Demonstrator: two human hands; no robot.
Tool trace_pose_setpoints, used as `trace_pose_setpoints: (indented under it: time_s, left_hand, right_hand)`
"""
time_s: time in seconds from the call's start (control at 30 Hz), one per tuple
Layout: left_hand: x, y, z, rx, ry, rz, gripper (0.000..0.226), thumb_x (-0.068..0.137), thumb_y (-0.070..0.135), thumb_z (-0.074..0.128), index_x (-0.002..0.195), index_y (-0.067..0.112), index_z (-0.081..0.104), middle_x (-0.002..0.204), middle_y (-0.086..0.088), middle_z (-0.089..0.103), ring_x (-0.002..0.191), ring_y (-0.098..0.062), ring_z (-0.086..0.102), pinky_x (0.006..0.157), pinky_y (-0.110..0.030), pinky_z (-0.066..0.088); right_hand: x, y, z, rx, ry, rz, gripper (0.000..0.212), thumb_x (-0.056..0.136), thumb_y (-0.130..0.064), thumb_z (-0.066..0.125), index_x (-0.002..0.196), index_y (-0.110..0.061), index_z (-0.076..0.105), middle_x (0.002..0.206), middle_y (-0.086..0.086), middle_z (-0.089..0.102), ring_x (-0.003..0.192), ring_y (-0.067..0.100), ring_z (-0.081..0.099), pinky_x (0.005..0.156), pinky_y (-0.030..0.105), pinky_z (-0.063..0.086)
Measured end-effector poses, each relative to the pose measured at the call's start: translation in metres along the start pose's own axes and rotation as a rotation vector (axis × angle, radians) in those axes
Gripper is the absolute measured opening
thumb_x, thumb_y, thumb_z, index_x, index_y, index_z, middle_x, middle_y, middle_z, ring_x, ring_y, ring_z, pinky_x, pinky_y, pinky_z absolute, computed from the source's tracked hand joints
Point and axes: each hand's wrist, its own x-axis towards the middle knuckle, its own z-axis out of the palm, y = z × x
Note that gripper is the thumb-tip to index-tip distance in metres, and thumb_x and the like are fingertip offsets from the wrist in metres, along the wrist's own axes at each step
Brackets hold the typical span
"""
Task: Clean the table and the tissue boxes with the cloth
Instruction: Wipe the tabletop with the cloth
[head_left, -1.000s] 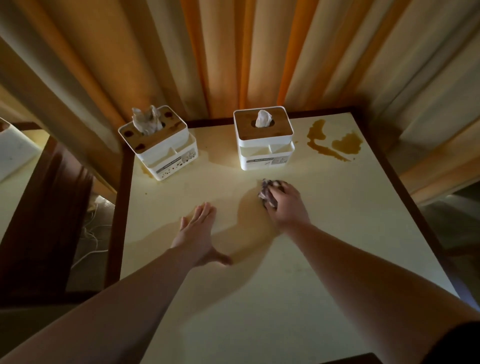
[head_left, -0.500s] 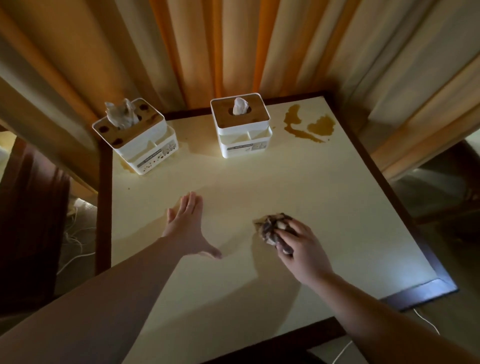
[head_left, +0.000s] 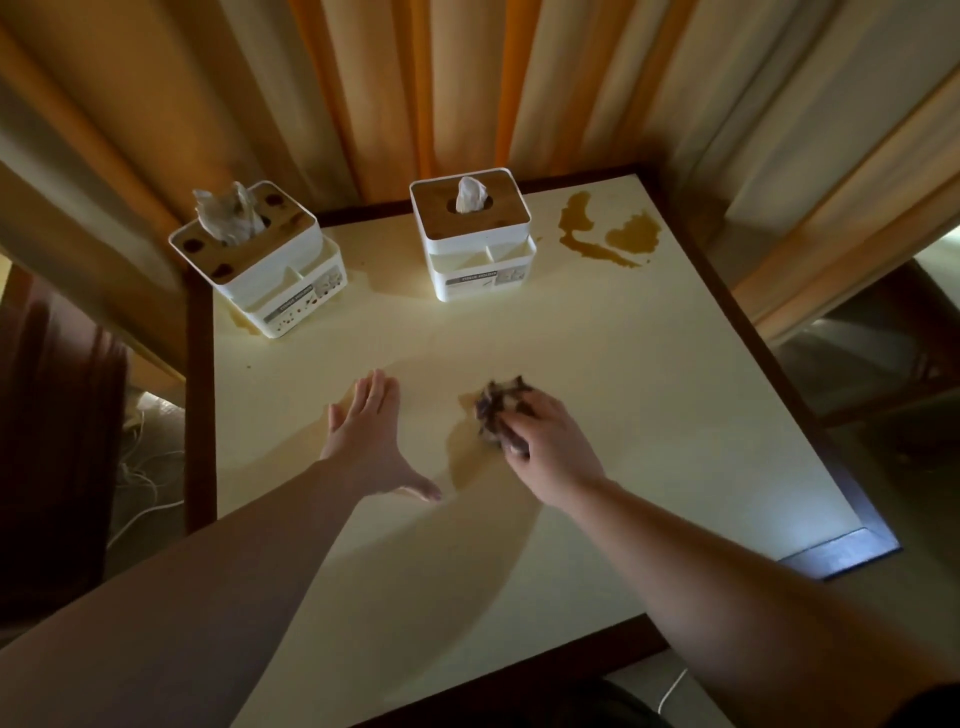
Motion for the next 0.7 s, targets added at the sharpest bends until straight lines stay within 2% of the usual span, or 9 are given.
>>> trace_pose_setpoints:
  time_s: [0.1, 0.23, 0.33, 0.43, 0.53, 0.7]
  left_hand:
    - [0.001, 0.001, -0.001, 0.012, 0.006, -0.004, 0.189, 0.015, 0.102, 0.065, 0.162, 0.014, -0.014, 0.17, -0.004, -0.023, 0.157, -0.025, -0.019, 0.125, -0.062, 0.006]
    - [0.002, 0.002, -0.001, -0.001, 0.012, -0.015, 0.189, 0.014, 0.1, 0.067, 0.162, 0.014, -0.012, 0.17, -0.003, -0.021, 0.157, -0.023, -0.017, 0.125, -0.061, 0.007]
    - [0.001, 0.002, -0.002, -0.002, 0.013, -0.018, 0.188, 0.015, 0.1, 0.067, 0.162, 0.014, -0.011, 0.17, -0.002, -0.022, 0.157, -0.022, -0.02, 0.124, -0.063, 0.009]
    - [0.0, 0.007, -0.004, -0.014, -0.027, -0.048, 0.191, 0.01, 0.101, 0.065, 0.161, 0.017, -0.017, 0.168, 0.002, -0.026, 0.156, -0.022, -0.021, 0.119, -0.072, 0.01]
    - [0.0, 0.009, -0.003, 0.006, -0.042, -0.073, 0.19, 0.011, 0.103, 0.063, 0.16, 0.019, -0.02, 0.168, 0.002, -0.028, 0.156, -0.025, -0.021, 0.114, -0.079, 0.013]
    - [0.002, 0.004, 0.003, 0.008, -0.02, -0.071, 0.185, 0.02, 0.102, 0.065, 0.159, 0.019, -0.023, 0.166, 0.001, -0.034, 0.152, -0.024, -0.029, 0.116, -0.079, 0.008]
  right_hand:
    - [-0.052, 0.016, -0.014, -0.008, 0.002, -0.078, 0.026, 0.088, -0.021, 0.074, 0.114, -0.02, 0.076, 0.136, 0.007, 0.062, 0.125, 0.03, 0.057, 0.103, 0.039, 0.052]
    - [-0.077, 0.067, -0.044, -0.082, 0.061, 0.023, 0.032, 0.088, -0.02, 0.076, 0.12, -0.015, 0.077, 0.138, 0.009, 0.062, 0.127, 0.028, 0.057, 0.106, 0.038, 0.052]
    - [-0.035, 0.092, -0.054, -0.128, 0.068, 0.136, 0.035, 0.087, -0.016, 0.079, 0.122, -0.012, 0.075, 0.133, 0.012, 0.064, 0.123, 0.033, 0.057, 0.102, 0.044, 0.056]
    - [0.038, 0.086, -0.045, -0.119, 0.044, 0.194, 0.033, 0.095, -0.019, 0.07, 0.128, -0.015, 0.071, 0.138, 0.013, 0.06, 0.126, 0.037, 0.05, 0.107, 0.039, 0.046]
    - [0.105, 0.056, -0.019, -0.074, -0.016, 0.102, 0.029, 0.099, -0.025, 0.059, 0.127, -0.023, 0.069, 0.143, 0.006, 0.055, 0.132, 0.032, 0.045, 0.11, 0.037, 0.039]
    - [0.129, -0.006, 0.013, 0.013, -0.08, -0.157, 0.013, 0.092, -0.026, 0.064, 0.101, -0.021, 0.073, 0.122, 0.008, 0.063, 0.119, 0.034, 0.053, 0.095, 0.042, 0.052]
